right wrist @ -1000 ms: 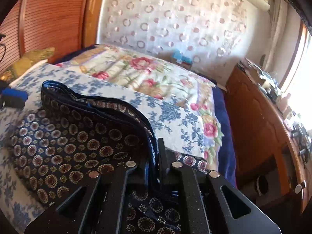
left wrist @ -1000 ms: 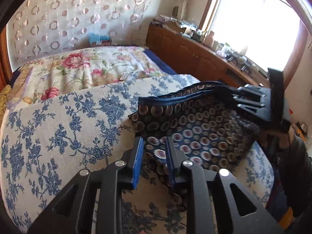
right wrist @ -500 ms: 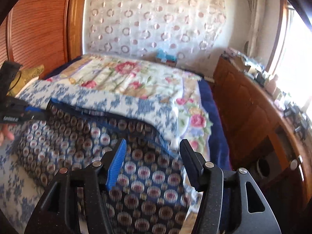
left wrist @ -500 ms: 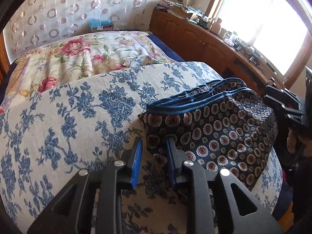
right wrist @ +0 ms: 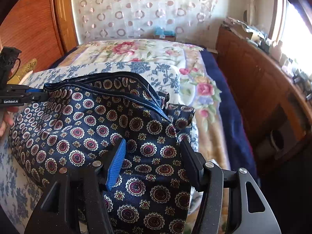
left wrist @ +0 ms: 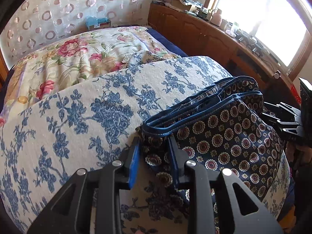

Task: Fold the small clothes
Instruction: 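Grasp the shirt bundle with the right gripper while the left gripper holds its edge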

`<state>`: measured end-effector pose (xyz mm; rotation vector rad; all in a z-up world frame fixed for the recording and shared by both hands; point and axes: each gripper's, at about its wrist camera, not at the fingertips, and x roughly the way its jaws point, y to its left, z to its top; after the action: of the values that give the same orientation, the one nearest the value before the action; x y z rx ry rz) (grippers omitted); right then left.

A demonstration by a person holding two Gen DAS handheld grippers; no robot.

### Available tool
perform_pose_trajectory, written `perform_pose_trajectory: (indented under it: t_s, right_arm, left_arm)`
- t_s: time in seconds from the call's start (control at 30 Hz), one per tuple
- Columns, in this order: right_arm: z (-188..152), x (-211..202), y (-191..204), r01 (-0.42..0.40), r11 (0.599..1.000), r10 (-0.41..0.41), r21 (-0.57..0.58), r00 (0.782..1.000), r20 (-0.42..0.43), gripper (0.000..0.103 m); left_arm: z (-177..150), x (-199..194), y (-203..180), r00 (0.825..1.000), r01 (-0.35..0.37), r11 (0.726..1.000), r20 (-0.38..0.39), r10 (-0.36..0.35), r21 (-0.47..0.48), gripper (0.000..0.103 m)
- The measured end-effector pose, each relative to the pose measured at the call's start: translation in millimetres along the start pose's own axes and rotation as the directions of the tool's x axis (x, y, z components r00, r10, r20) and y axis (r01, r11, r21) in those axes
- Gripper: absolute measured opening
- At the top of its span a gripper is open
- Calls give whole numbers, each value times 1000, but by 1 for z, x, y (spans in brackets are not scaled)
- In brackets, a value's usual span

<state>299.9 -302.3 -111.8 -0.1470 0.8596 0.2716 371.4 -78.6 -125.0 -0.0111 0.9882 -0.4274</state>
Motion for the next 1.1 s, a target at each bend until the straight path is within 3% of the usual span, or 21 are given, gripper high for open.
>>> perform_pose_trajectory:
  t_s: [0.3, 0.47, 0.53, 0.6, 0.67, 0.87, 1.1]
  right_arm:
    - [11, 7, -15, -36, 997, 35, 70, 999, 12, 60]
    - [14, 12, -16, -27, 998, 26, 64, 1000, 8, 61]
    - [14, 13, -17, -31, 997, 30, 68, 999, 12, 62]
    - [13, 14, -18, -35, 997, 35, 71, 999, 13, 62]
    - [13, 13, -18, -33, 997, 32, 68, 999, 15, 62]
    - [20, 9, -12, -12, 999, 10, 52, 999, 35, 62]
    - [38, 15, 7, -42, 999, 42, -1, 998, 42, 62]
  left_arm:
    - [5, 3, -1, 1000, -9, 1000, 1, 9, 16, 26]
    - [9, 4, 5, 999, 49, 999, 2, -49, -14, 26]
    - [10, 5, 0, 998, 69, 998, -2, -69, 6, 8]
    - [8, 3, -4, 998, 69, 997, 12, -69, 31, 1]
    - [6, -2, -11, 998, 52, 997, 37, -55, 64, 0]
    - [-1, -44, 0, 989, 40, 998, 140, -45, 40, 0]
    - [-18, -74, 38, 984, -31, 999, 174, 33, -12, 0]
